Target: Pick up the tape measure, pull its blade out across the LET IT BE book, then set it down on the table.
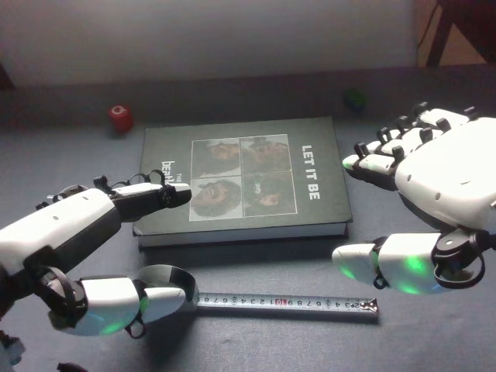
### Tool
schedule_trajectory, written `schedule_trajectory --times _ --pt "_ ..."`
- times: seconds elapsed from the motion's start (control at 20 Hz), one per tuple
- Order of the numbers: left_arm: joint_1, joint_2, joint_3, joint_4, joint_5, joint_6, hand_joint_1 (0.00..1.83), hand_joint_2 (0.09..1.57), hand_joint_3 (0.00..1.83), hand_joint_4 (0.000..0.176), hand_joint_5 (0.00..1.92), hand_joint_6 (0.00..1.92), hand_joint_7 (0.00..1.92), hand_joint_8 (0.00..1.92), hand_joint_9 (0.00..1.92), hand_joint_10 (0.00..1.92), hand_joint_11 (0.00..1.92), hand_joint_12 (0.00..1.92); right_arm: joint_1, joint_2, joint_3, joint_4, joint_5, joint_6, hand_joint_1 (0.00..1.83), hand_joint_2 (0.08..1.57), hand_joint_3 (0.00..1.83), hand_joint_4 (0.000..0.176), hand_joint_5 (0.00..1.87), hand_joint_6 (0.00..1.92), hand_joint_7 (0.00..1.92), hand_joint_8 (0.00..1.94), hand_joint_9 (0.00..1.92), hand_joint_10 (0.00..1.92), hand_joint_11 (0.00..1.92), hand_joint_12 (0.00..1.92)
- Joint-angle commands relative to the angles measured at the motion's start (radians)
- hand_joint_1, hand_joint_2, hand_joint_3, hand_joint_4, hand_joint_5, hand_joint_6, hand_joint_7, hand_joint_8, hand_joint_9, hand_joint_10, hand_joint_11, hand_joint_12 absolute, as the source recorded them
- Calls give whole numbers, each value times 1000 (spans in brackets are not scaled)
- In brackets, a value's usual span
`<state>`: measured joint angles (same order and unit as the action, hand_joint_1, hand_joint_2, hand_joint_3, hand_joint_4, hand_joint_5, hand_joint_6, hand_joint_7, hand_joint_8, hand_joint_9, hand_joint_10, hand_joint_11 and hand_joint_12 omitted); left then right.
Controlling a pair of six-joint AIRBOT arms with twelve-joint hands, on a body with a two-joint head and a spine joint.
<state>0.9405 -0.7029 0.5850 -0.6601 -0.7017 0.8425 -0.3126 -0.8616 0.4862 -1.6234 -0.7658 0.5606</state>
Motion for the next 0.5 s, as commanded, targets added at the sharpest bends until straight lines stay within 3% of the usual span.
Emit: schedule_trajectory --times 0.0,0.45 --pt "-3 -9 5 42 -94 -14 1043 1063 0 4 249 0 228 0 208 3 94 450 12 7 -3 -66 -25 5 57 1086 1 29 215 0 219 0 198 3 0 811" --pt "72 -89 67 97 -151 -65 1055 1067 1 3 249 1 243 4 214 2 105 447 14 7 -3 -66 -21 5 55 1087 1 26 213 0 220 1 201 3 0 827"
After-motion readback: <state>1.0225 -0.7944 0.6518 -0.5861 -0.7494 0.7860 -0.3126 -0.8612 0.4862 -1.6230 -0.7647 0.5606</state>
